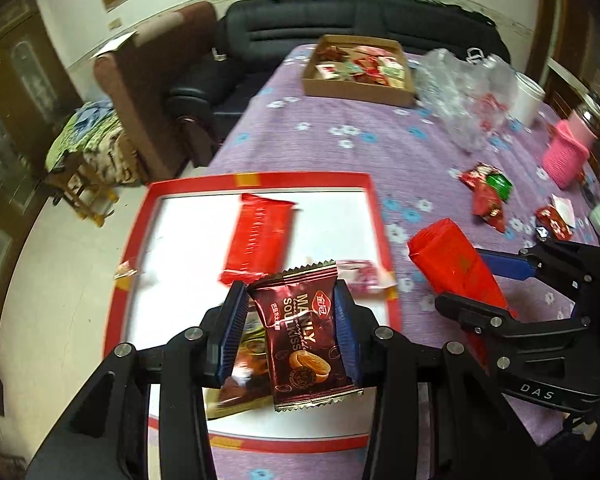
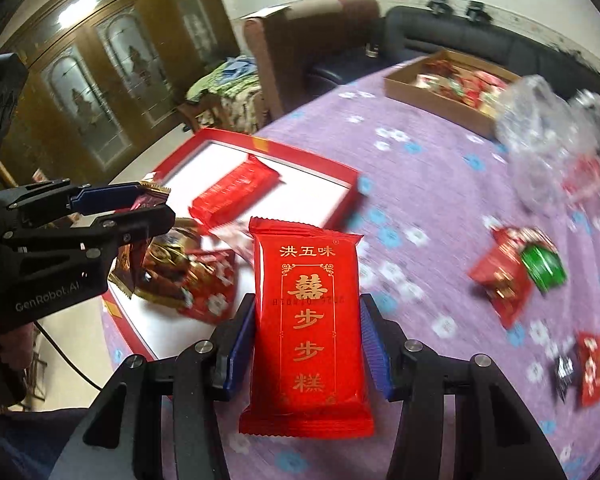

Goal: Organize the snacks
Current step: 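Carry both packets onto the white tray and open both grippers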

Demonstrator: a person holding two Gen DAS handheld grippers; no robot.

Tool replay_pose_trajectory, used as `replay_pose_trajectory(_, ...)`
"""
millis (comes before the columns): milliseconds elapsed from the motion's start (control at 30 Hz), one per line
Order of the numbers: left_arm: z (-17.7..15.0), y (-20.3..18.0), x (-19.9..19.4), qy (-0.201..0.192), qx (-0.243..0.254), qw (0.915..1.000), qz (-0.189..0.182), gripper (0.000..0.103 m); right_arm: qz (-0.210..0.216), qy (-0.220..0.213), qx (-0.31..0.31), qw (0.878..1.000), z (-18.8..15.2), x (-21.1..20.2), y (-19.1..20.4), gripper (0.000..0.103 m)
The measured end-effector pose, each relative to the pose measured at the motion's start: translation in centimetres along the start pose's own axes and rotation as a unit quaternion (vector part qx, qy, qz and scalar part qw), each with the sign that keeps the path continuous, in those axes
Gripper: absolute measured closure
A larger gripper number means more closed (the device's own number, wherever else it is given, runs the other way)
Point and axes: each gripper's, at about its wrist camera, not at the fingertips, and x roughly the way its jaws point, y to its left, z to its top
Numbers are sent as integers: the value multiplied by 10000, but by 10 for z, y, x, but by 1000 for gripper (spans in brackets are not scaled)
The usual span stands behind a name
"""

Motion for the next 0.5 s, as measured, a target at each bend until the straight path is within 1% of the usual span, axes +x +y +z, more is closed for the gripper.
replay_pose_trajectory(200,-4,25,0,6,-190,9997,133,63,173,5,-230,9996,17,15,25,53)
replay_pose_trajectory(500,-6,47,1,-17,-282,9993,228,63,288,102,-486,9984,34,38,52,53)
